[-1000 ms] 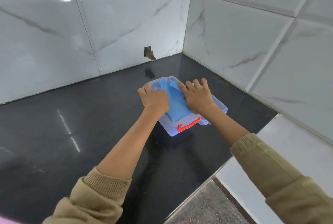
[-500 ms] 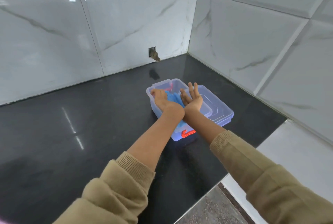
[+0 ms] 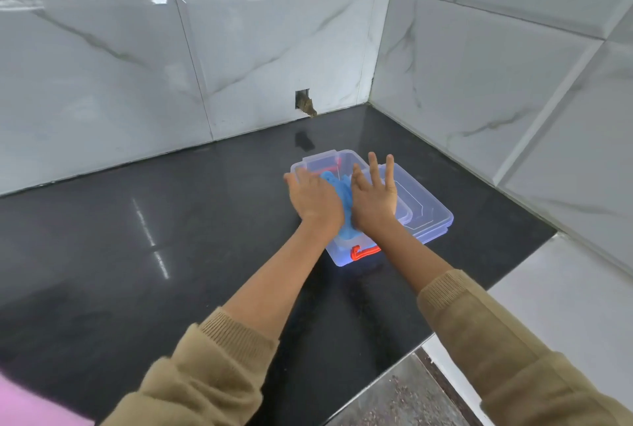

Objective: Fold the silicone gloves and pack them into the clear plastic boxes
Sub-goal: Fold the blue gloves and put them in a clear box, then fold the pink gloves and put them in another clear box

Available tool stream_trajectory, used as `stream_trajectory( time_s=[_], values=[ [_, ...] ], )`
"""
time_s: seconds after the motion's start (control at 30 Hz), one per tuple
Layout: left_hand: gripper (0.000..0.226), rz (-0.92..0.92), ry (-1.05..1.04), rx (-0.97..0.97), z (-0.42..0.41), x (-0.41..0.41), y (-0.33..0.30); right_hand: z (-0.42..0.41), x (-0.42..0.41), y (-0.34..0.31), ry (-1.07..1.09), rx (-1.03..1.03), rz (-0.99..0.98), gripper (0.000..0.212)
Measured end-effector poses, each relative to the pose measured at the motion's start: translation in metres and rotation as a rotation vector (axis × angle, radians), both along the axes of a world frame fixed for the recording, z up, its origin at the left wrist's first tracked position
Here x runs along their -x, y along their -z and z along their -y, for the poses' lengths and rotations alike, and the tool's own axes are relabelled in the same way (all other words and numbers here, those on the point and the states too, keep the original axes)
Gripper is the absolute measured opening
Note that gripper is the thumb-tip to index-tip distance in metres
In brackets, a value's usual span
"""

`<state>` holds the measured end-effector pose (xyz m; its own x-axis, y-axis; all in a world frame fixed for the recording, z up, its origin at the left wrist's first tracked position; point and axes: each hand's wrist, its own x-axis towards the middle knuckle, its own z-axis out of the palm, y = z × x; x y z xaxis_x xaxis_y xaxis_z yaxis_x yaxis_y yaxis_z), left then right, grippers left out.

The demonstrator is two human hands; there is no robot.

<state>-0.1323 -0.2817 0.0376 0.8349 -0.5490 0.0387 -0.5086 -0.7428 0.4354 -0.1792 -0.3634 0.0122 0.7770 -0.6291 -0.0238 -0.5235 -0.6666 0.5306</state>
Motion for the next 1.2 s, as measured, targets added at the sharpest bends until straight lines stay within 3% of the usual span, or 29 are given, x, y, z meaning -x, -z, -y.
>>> stream_trajectory(
  time_s=[0.1,0.27,0.4,0.7,0.93,1.2],
  values=[
    [0.053,0.252,-0.044,-0.051,-0.025,-0.011,0.008,-0.015,-0.003,-0.006,-0.020,-0.056,0.248,0.055],
    [0.053,0.259,-0.156,-0.068,-0.081,-0.033,0.019,-0.060,-0.013,-0.016,-0.096,-0.196,0.629,0.041],
    [0.055,0.183,-0.288,-0.134,-0.136,-0.039,0.032,-0.110,-0.026,-0.011,-0.249,-0.282,0.775,0.037],
    [0.059,0.082,-0.609,-0.267,-0.265,-0.030,0.073,-0.221,-0.054,0.032,-0.504,-0.574,0.557,0.043],
    [0.062,0.032,-0.823,-0.266,-0.330,-0.005,0.091,-0.306,-0.065,0.059,-0.742,-0.767,0.497,0.042],
    [0.081,-0.050,-0.797,-0.238,-0.356,0.018,0.097,-0.370,-0.084,0.072,-0.806,-1.166,0.461,0.037]
  ],
)
